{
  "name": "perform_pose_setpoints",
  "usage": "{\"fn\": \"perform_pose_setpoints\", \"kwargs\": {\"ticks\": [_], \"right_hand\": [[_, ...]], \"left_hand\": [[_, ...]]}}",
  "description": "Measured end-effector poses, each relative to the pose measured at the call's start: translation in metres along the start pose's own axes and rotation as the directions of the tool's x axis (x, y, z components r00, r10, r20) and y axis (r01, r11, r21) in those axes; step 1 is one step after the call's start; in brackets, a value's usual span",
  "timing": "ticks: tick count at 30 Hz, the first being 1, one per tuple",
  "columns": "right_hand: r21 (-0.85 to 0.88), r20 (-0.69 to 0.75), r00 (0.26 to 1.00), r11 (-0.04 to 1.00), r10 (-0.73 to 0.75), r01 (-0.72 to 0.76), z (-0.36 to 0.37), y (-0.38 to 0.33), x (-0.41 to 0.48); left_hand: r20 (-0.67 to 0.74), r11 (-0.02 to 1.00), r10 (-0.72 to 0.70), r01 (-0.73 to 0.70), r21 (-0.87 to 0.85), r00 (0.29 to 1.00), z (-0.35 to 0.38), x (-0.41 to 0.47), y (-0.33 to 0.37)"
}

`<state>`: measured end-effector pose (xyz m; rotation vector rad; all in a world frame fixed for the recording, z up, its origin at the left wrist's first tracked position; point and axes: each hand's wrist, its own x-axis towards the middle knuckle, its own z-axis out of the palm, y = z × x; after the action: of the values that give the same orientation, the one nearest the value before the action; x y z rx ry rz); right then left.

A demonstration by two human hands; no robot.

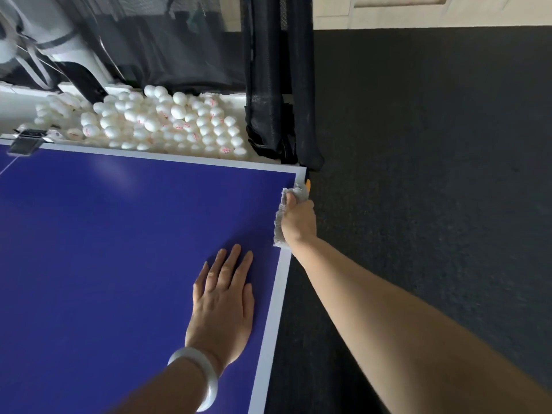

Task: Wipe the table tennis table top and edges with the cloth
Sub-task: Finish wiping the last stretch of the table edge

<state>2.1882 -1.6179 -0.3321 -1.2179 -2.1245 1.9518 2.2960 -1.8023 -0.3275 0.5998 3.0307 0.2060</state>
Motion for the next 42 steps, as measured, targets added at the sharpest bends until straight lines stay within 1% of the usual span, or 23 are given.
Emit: {"fn": "perform_pose_setpoints", "kwargs": {"ticks": [3, 5, 6, 8, 10, 12, 15, 16, 17, 21, 24, 26, 28, 30, 31, 32, 33, 34, 36, 38, 40, 42], "right_hand": [[0.115, -0.011, 0.994, 0.987, -0.11, 0.111, -0.002, 0.014, -0.029], [0.236, 0.014, 0.992, 0.965, -0.122, 0.115, -0.002, 0.035, -0.057], [0.254, 0.033, 0.991, 0.96, -0.128, 0.116, -0.001, 0.046, -0.07], [0.231, 0.045, 0.99, 0.965, -0.137, 0.123, 0.001, 0.06, -0.087], [0.2, 0.05, 0.995, 0.976, -0.092, 0.08, 0.0, 0.057, -0.08], [0.164, 0.075, 0.997, 0.986, -0.032, 0.019, -0.003, 0.04, -0.053], [0.087, 0.105, 0.994, 0.996, 0.009, -0.018, -0.008, 0.004, -0.014], [0.032, 0.103, 0.995, 0.999, 0.013, -0.016, -0.008, -0.002, -0.009], [-0.016, 0.081, 0.997, 1.0, 0.001, 0.001, -0.006, 0.001, -0.008], [0.163, 0.031, 0.974, 0.962, -0.225, 0.217, 0.0, 0.051, -0.06], [0.185, 0.048, 0.96, 0.947, -0.277, 0.264, 0.002, 0.072, -0.084], [0.184, 0.064, 0.973, 0.961, -0.221, 0.206, 0.004, 0.059, -0.06], [0.166, 0.077, 0.99, 0.981, -0.117, 0.102, -0.001, 0.029, -0.018], [0.176, 0.122, 0.993, 0.984, -0.005, -0.017, -0.005, 0.001, 0.013], [0.129, 0.128, 0.992, 0.991, 0.019, -0.036, -0.003, -0.006, 0.021], [0.035, 0.101, 0.994, 0.999, 0.028, -0.032, -0.002, -0.007, 0.02], [-0.04, 0.059, 0.998, 0.999, 0.011, -0.009, -0.002, -0.003, 0.013], [-0.057, 0.023, 0.999, 0.997, -0.043, 0.044, -0.002, 0.005, 0.001], [0.024, -0.012, 0.987, 0.987, -0.158, 0.158, 0.0, 0.033, -0.039], [0.107, -0.038, 0.978, 0.973, -0.203, 0.206, 0.004, 0.073, -0.094], [0.186, -0.019, 0.981, 0.964, -0.191, 0.191, 0.007, 0.106, -0.141], [0.213, 0.015, 0.992, 0.97, -0.125, 0.119, 0.011, 0.115, -0.149]], "left_hand": [[0.005, 1.0, -0.001, 0.001, 0.008, 1.0, 0.001, 0.0, 0.0], [-0.006, 1.0, -0.007, 0.007, -0.008, 1.0, 0.001, 0.0, 0.001], [-0.013, 1.0, -0.011, 0.011, -0.014, 1.0, 0.001, 0.001, 0.001], [-0.015, 1.0, -0.014, 0.013, -0.012, 1.0, 0.0, 0.0, 0.002], [-0.006, 1.0, -0.011, 0.011, -0.009, 1.0, -0.001, -0.001, 0.001], [0.007, 1.0, -0.01, 0.01, 0.001, 1.0, 0.0, -0.001, 0.0], [0.004, 1.0, -0.012, 0.012, 0.013, 1.0, 0.001, -0.001, 0.001], [0.005, 1.0, -0.011, 0.011, 0.01, 1.0, 0.0, -0.001, 0.001], [0.007, 1.0, -0.01, 0.01, 0.004, 1.0, 0.0, -0.001, 0.001], [0.012, 1.0, -0.006, 0.006, 0.005, 1.0, -0.002, -0.001, 0.0], [0.022, 1.0, -0.006, 0.005, 0.015, 1.0, -0.003, -0.001, 0.001], [0.022, 1.0, -0.003, 0.002, 0.012, 1.0, -0.002, -0.001, 0.001], [0.018, 1.0, -0.005, 0.004, 0.017, 1.0, -0.001, 0.0, 0.0], [0.017, 1.0, -0.004, 0.004, 0.019, 1.0, 0.0, 0.0, 0.001], [0.019, 1.0, -0.002, 0.002, 0.015, 1.0, 0.0, 0.0, 0.001], [0.021, 1.0, -0.002, 0.002, 0.011, 1.0, 0.0, 0.0, 0.001], [0.021, 1.0, -0.003, 0.003, 0.01, 1.0, 0.0, -0.001, 0.001], [0.02, 1.0, -0.004, 0.004, 0.012, 1.0, -0.001, -0.001, 0.002], [0.024, 1.0, -0.008, 0.008, 0.01, 1.0, -0.002, -0.001, 0.002], [0.02, 1.0, -0.012, 0.012, 0.011, 1.0, -0.002, -0.002, 0.002], [0.02, 1.0, -0.011, 0.01, 0.018, 1.0, -0.003, -0.002, 0.003], [0.025, 1.0, -0.009, 0.009, 0.009, 1.0, -0.003, -0.002, 0.002]]}}
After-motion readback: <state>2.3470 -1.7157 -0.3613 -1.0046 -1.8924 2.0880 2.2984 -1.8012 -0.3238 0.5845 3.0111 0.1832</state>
